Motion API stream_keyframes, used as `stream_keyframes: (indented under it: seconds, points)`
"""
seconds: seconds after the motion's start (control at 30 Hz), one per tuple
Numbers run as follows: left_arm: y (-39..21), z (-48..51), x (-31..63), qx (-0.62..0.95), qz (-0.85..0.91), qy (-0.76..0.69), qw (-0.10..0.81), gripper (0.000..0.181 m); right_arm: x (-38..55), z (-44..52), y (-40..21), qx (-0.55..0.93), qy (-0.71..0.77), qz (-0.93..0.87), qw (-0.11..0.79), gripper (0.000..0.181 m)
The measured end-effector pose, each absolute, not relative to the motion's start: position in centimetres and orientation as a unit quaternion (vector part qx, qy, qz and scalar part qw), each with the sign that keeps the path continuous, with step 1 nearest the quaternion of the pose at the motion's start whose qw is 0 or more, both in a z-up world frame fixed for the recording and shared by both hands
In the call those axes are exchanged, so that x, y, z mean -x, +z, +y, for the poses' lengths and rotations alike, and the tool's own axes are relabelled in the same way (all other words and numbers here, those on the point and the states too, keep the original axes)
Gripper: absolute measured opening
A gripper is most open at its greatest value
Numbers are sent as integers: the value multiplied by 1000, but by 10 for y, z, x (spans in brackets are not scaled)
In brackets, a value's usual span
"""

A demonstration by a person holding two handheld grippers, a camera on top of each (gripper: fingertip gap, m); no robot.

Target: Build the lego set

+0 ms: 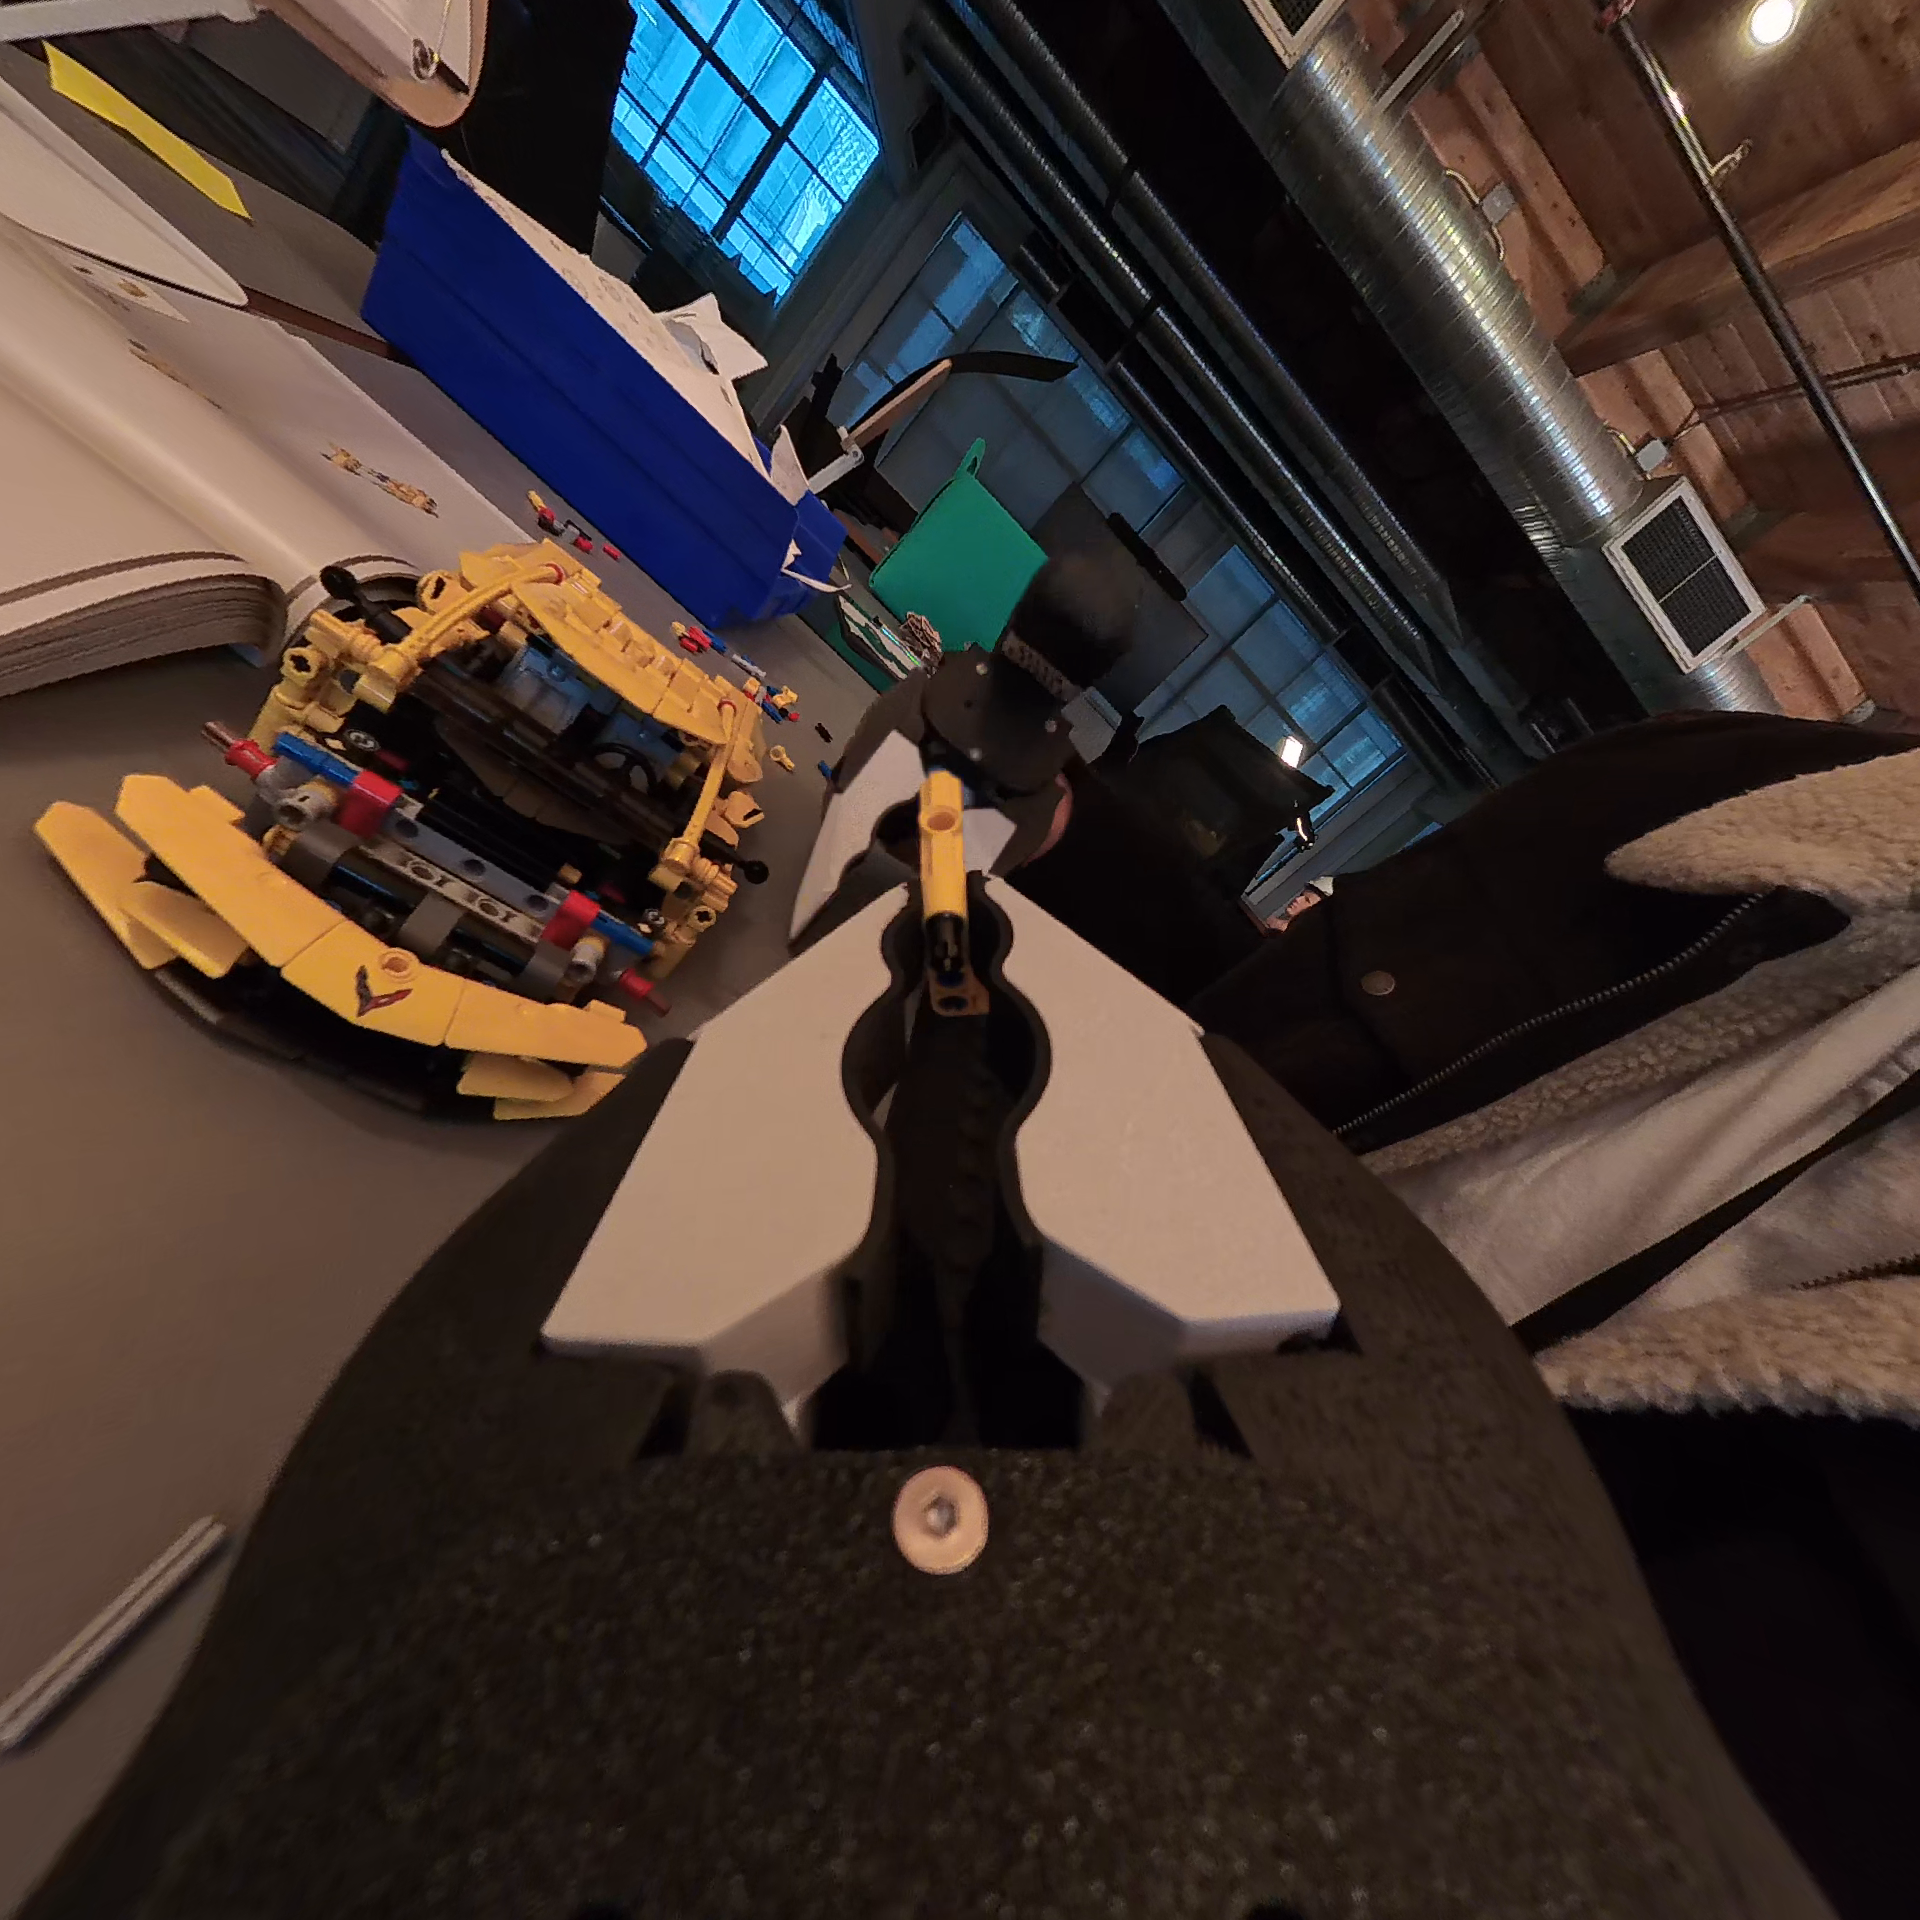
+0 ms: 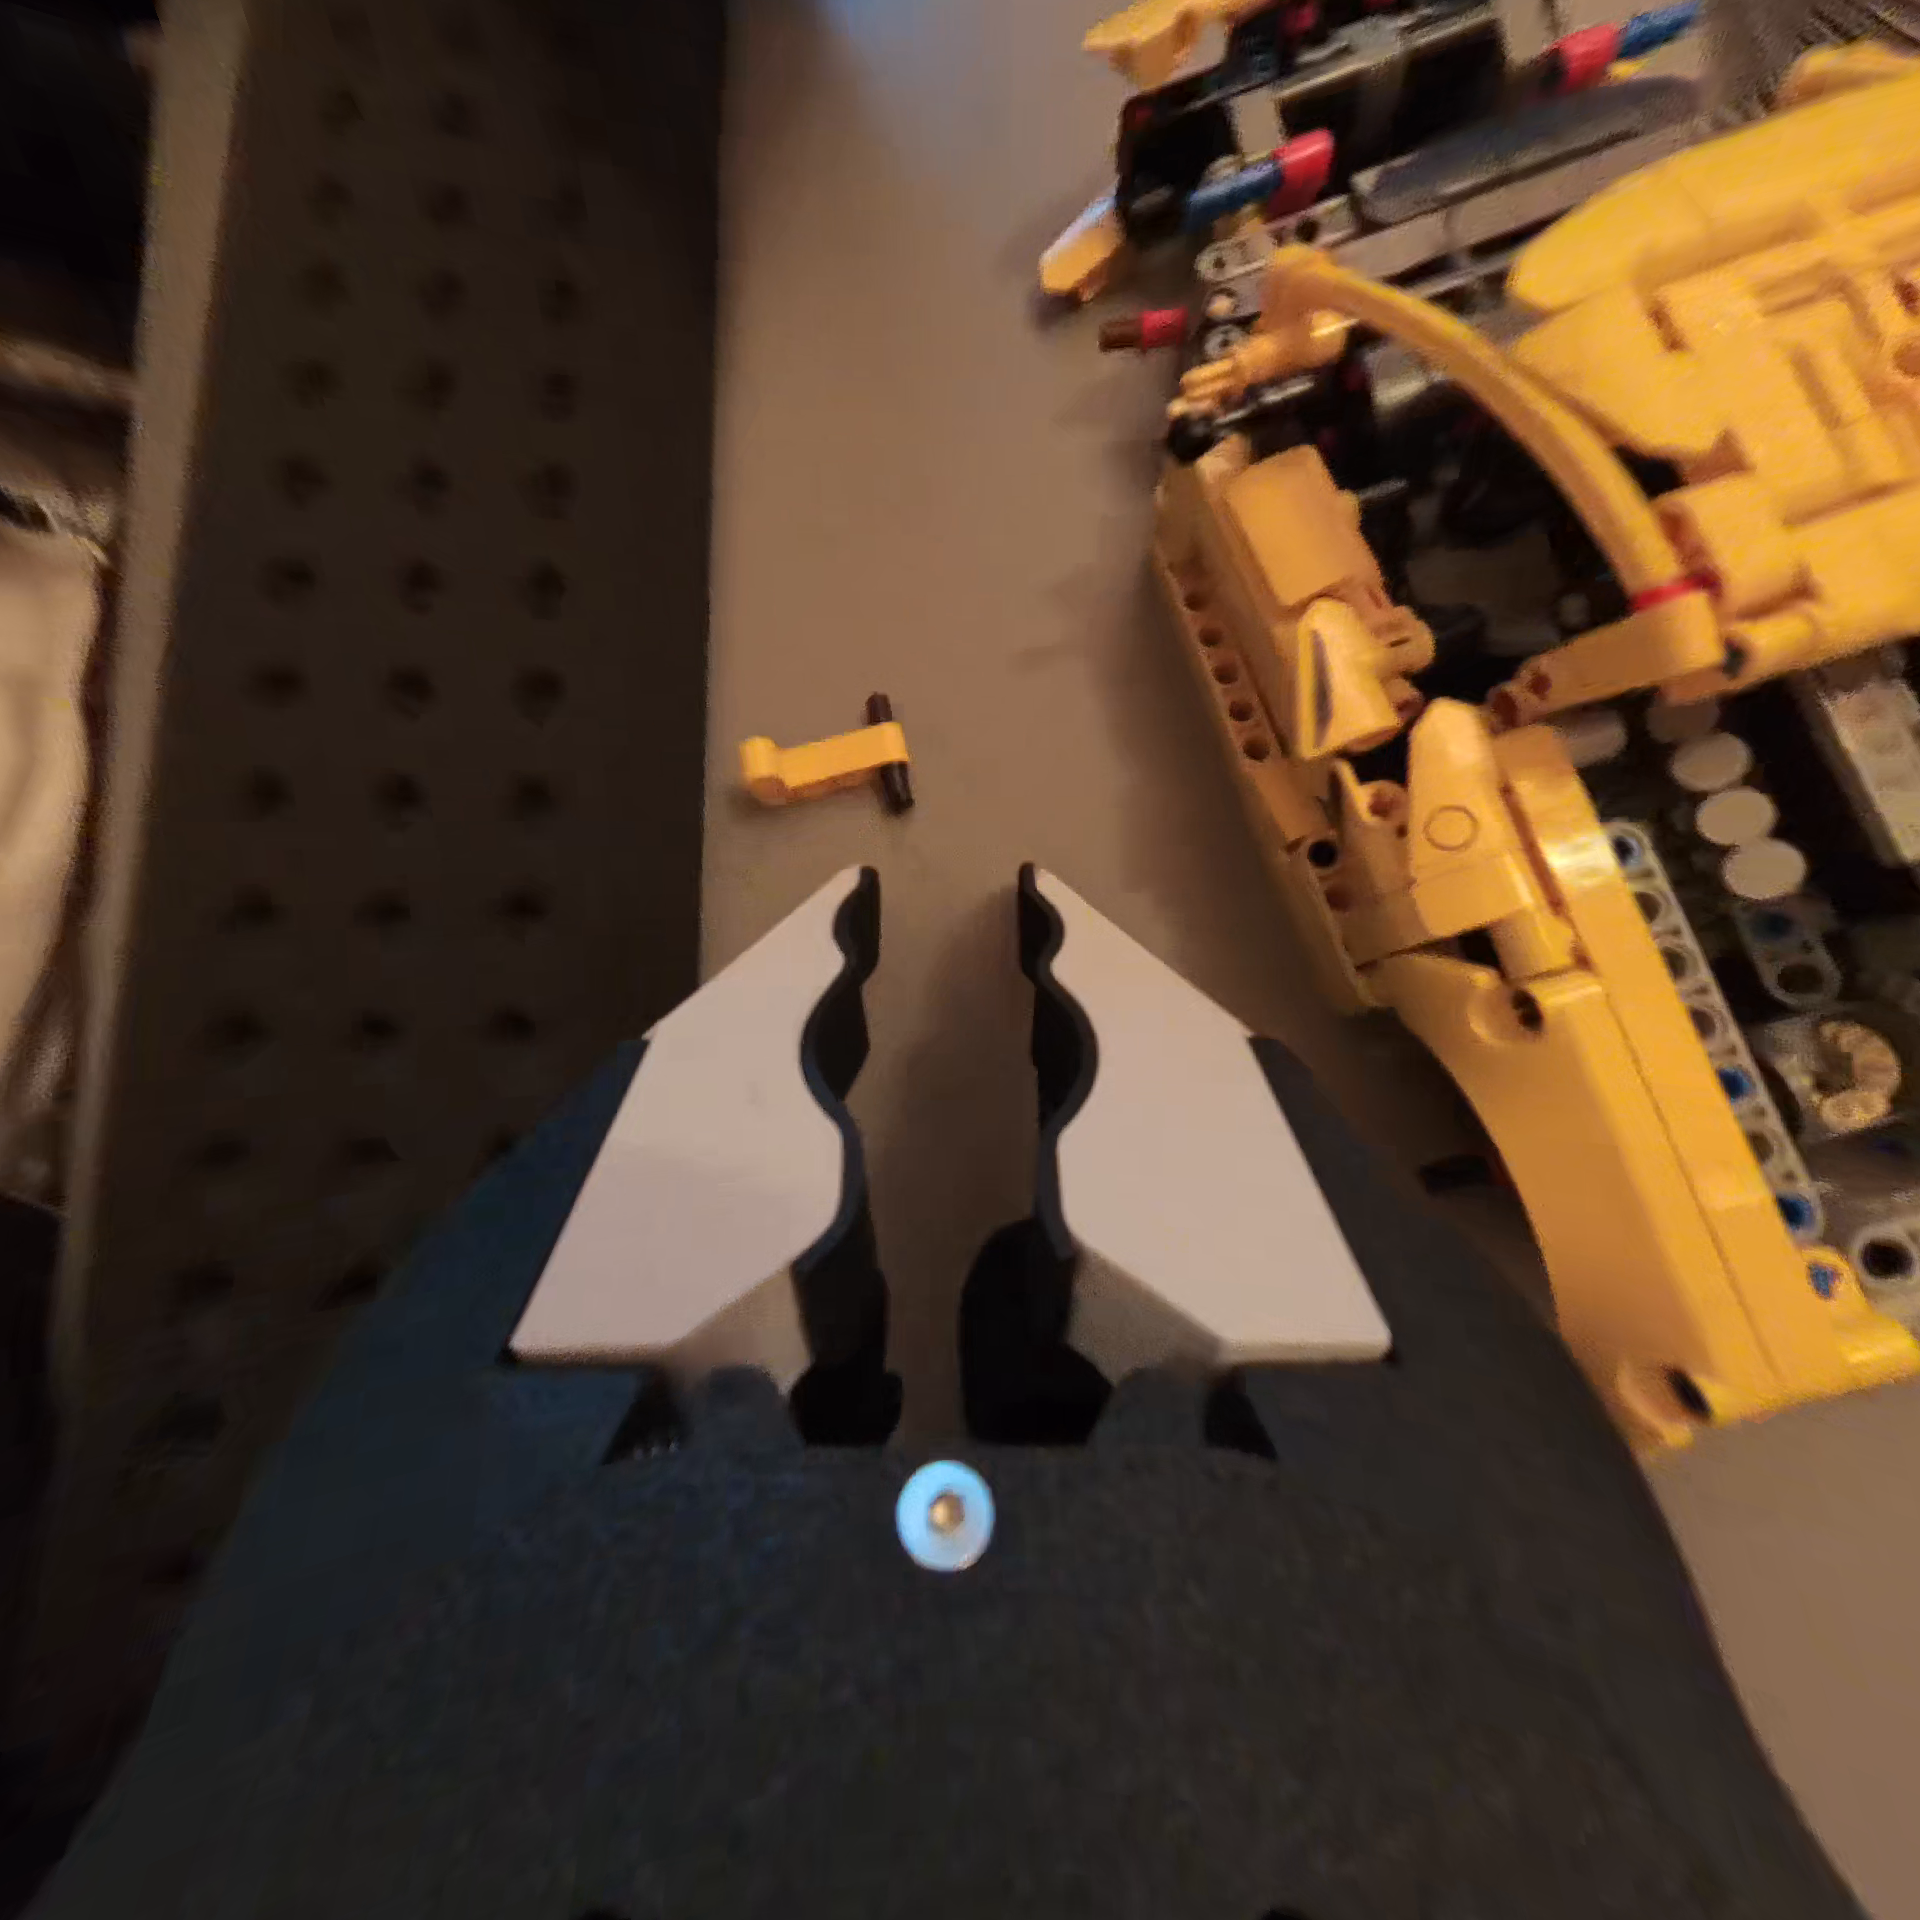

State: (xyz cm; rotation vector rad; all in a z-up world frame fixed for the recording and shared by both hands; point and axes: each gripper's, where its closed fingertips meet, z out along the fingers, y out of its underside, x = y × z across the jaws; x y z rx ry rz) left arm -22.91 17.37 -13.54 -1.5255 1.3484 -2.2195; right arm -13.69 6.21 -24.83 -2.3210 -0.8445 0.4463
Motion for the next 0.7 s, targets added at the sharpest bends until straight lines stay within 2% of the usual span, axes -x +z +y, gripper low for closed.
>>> stream_keyframes:
  seconds: [0.17,0.3,0.37,0.43,0.6,0.7]
  points:
    - [-136,173,229,506,447,-734,65,7,158,68,-252,837,158,-403,334,24]
    - [-137,171,229,505,451,-733,62,7,160,77,-253,824,141,-422,351,4]
    - [-140,171,227,513,454,-726,61,7,161,79,-250,821,119,-434,350,4]
    - [-142,168,226,515,460,-721,53,7,165,90,-233,815,91,-436,371,3]
    - [-144,165,227,513,461,-724,27,7,178,132,-152,756,-83,-494,421,3]
    - [-145,157,229,504,481,-718,19,7,193,153,-130,719,-142,-544,408,3]
